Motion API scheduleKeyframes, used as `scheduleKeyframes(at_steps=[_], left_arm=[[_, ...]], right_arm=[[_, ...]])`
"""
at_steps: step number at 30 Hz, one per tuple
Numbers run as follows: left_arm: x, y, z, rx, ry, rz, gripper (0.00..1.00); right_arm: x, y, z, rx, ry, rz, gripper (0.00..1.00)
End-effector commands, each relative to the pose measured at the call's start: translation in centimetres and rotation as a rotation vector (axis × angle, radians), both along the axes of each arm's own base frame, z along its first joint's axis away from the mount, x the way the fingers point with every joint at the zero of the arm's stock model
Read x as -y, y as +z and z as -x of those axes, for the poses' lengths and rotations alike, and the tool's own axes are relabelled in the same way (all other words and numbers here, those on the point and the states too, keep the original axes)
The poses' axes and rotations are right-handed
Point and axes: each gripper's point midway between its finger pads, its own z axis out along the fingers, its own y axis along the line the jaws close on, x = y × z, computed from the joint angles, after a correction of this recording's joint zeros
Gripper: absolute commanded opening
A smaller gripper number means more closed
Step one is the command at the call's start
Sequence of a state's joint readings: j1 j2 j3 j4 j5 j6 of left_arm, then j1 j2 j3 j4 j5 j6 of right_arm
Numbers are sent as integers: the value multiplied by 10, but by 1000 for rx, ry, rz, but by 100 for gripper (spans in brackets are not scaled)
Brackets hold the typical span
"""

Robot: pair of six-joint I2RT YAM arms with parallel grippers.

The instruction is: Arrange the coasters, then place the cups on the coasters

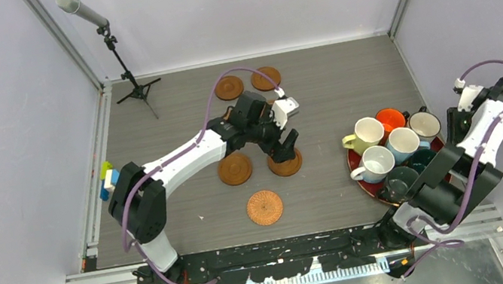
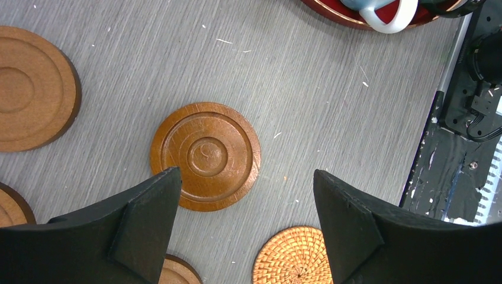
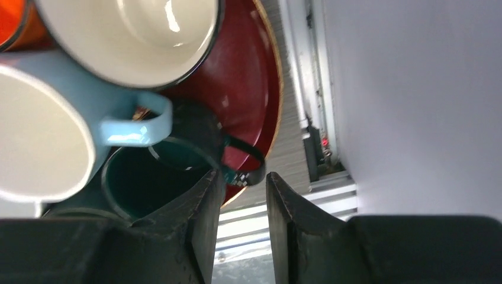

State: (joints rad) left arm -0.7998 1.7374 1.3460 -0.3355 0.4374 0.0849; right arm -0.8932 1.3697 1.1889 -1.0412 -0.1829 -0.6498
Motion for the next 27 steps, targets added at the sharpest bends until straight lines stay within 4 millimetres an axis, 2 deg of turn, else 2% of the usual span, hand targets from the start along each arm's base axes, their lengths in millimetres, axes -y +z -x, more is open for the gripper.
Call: scheduleKeyframes(at_steps=[1,7,19,23,27], left_arm=[[3,20,-2,51,2,53,84],[2,18,-2,53,2,43,84],[5,16,-4,48,3,44,84],[5,18,-5,49,3,45,84],[5,18,-6,52,5,43,84]], right_arm=[[48,-10,-21,31,-18,148,38],[62,-51,-23,-36,-11,133,36],[45,-104,-21,-113,-4,-12,37],[32,-120,-19,-146,12,-57,33],[18,-128,-23,-155,20,-89,19]])
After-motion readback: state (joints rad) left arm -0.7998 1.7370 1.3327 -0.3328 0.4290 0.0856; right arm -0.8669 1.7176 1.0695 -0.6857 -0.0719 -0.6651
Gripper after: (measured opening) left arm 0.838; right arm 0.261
